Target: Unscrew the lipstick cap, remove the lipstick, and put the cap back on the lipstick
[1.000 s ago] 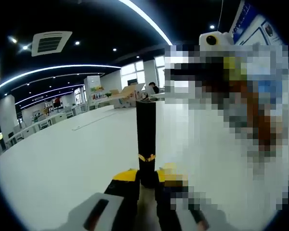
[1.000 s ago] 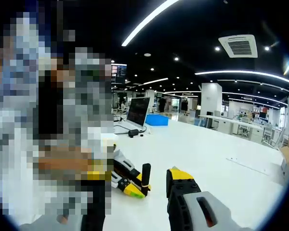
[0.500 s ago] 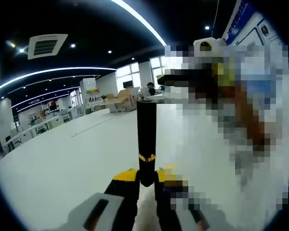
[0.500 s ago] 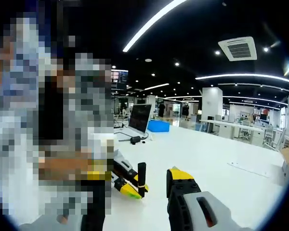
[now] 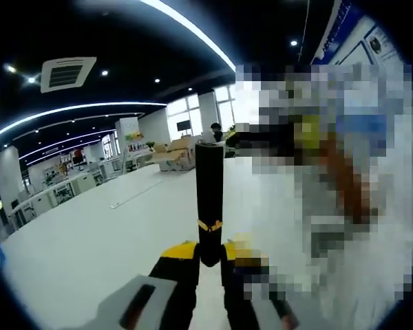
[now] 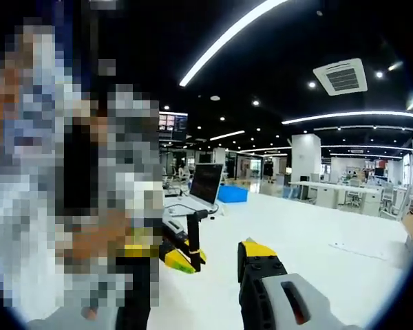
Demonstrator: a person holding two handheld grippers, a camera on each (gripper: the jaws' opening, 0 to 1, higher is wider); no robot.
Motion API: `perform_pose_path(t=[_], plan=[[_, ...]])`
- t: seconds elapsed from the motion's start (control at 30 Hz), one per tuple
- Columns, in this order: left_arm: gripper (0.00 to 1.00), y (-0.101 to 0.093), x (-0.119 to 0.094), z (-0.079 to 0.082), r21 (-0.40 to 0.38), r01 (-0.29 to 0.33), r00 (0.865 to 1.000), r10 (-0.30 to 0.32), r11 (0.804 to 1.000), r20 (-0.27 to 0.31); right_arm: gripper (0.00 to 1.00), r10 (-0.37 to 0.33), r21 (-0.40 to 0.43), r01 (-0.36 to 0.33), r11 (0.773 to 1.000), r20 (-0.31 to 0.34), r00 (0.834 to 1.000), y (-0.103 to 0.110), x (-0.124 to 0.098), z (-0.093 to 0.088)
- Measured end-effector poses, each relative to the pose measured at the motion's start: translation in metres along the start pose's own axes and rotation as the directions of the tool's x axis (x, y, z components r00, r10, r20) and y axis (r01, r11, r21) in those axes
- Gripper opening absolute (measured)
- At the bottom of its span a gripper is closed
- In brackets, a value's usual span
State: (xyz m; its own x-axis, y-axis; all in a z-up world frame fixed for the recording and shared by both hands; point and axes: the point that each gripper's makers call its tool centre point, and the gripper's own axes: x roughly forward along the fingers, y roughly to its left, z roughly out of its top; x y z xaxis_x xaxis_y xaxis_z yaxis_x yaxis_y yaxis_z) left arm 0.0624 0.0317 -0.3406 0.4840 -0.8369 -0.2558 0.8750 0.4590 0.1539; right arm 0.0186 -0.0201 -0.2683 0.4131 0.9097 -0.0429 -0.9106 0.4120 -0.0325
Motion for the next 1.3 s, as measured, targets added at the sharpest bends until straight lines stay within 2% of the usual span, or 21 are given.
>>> perform_pose_path(t=[0.43, 0.6, 0.8, 1.1, 1.3], plan=[[0.14, -0.024, -0.027, 0.023, 0.024, 0.041, 0.999, -0.041, 0.999, 0.004, 0.44, 0.037, 0.012, -0.037, 0.999, 0.068, 0.997, 0.018, 0.0, 0.02], [0.14, -0.035, -0.032, 0.027, 0.037, 0.063, 0.998, -0.063, 0.997, -0.005, 0.44, 0.075, 0.03, -0.077, 0.997, 0.072, 0.995, 0.026, 0.004, 0.019], [0.14, -0.048, -0.031, 0.023, 0.052, 0.101, 0.994, -0.098, 0.994, -0.042, 0.44, 0.124, 0.033, -0.126, 0.991, 0.067, 0.99, 0.038, 0.009, 0.018], [0.14, -0.062, -0.022, 0.01, 0.102, 0.141, 0.986, -0.13, 0.985, -0.105, 0.43, 0.159, 0.038, -0.161, 0.986, 0.042, 0.986, 0.047, 0.016, 0.01], [0.14, -0.074, -0.019, 0.008, 0.126, 0.179, 0.979, -0.164, 0.976, -0.121, 0.37, 0.19, 0.048, -0.191, 0.98, 0.039, 0.981, 0.052, 0.018, 0.008]])
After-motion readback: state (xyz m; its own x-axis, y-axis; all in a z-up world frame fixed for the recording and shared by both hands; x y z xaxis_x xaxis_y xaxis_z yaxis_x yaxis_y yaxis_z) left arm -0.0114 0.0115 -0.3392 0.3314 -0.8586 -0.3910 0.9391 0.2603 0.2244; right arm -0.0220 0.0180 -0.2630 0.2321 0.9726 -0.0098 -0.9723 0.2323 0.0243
